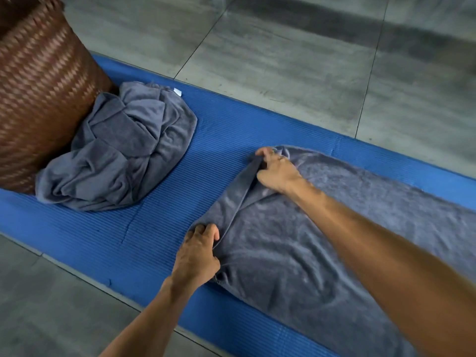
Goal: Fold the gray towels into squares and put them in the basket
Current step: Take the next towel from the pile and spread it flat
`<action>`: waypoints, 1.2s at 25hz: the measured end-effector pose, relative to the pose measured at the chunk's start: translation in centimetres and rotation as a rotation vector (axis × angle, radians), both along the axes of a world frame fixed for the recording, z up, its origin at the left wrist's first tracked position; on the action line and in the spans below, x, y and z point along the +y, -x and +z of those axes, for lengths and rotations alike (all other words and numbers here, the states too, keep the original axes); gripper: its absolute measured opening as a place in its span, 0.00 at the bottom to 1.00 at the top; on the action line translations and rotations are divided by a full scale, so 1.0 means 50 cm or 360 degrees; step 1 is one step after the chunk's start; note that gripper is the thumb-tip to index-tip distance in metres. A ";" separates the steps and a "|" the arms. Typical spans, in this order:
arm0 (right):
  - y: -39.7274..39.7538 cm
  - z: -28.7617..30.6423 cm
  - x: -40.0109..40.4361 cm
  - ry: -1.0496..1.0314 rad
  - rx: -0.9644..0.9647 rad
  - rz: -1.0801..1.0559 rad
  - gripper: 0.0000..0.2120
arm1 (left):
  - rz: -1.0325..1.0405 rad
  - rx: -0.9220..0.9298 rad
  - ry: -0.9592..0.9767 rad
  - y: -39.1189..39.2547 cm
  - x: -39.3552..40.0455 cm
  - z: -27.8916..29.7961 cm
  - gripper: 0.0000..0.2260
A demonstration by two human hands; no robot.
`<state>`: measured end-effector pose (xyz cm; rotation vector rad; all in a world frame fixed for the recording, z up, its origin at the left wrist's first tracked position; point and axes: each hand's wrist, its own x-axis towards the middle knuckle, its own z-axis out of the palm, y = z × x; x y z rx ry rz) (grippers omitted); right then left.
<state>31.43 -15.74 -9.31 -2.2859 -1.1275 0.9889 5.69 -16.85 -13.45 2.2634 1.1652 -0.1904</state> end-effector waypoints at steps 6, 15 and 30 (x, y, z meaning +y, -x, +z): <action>0.011 -0.047 -0.013 -0.0577 0.1190 -0.0711 0.35 | -0.0044 -0.0049 -0.0097 0.022 -0.035 0.016 0.17; -0.005 -0.080 -0.016 -0.0269 0.0017 -0.0462 0.19 | -0.0012 -0.0168 0.0028 0.062 -0.032 0.011 0.04; -0.079 -0.054 0.139 0.0056 0.0041 -0.0401 0.20 | 0.0740 -0.0191 0.0219 0.098 0.011 -0.002 0.06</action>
